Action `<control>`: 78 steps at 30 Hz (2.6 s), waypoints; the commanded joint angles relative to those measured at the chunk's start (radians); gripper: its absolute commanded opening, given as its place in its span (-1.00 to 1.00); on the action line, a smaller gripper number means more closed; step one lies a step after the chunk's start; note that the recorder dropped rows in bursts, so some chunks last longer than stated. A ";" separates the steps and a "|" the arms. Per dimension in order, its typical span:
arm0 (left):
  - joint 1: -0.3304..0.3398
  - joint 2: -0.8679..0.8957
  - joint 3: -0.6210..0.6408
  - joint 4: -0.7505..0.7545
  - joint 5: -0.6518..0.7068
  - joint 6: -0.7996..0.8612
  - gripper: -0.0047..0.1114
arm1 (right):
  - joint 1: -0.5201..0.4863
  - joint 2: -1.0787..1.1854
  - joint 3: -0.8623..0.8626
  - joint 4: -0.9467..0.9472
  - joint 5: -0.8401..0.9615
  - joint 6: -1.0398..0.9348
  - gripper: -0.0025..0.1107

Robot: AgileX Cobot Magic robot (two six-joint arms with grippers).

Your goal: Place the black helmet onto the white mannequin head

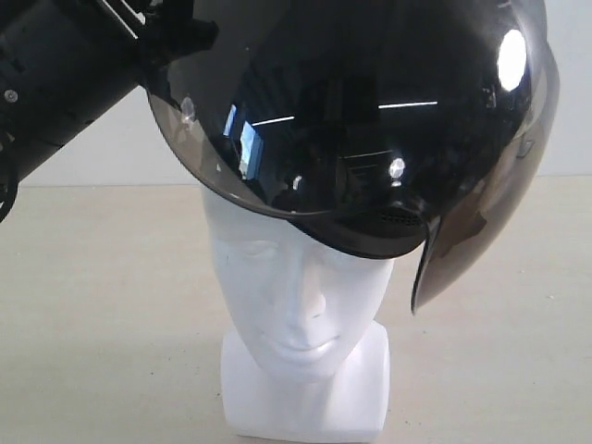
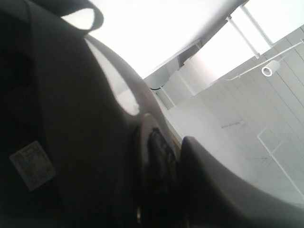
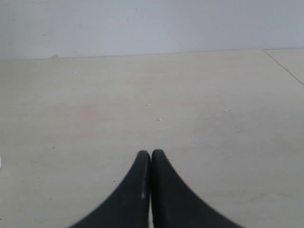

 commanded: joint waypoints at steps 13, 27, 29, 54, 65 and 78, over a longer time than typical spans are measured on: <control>0.091 0.005 0.005 0.021 0.075 0.105 -0.84 | 0.000 -0.004 0.000 -0.006 -0.010 -0.001 -0.96; 0.091 0.005 0.005 0.064 0.075 0.128 -0.84 | 0.000 -0.004 0.000 -0.006 -0.010 -0.001 -0.96; 0.091 0.005 0.005 0.066 0.075 0.128 -0.84 | 0.000 -0.004 0.000 -0.006 -0.010 -0.001 -0.96; 0.091 0.005 0.005 0.088 0.078 0.120 -0.84 | 0.000 -0.004 0.000 0.073 -0.717 0.262 -0.96; 0.091 0.005 0.005 0.111 0.080 0.127 -0.84 | 0.024 0.392 -0.645 0.064 0.416 0.371 -0.96; 0.091 0.005 0.005 0.103 0.096 0.131 -0.84 | 0.024 0.933 -0.810 0.903 0.411 -0.270 -0.96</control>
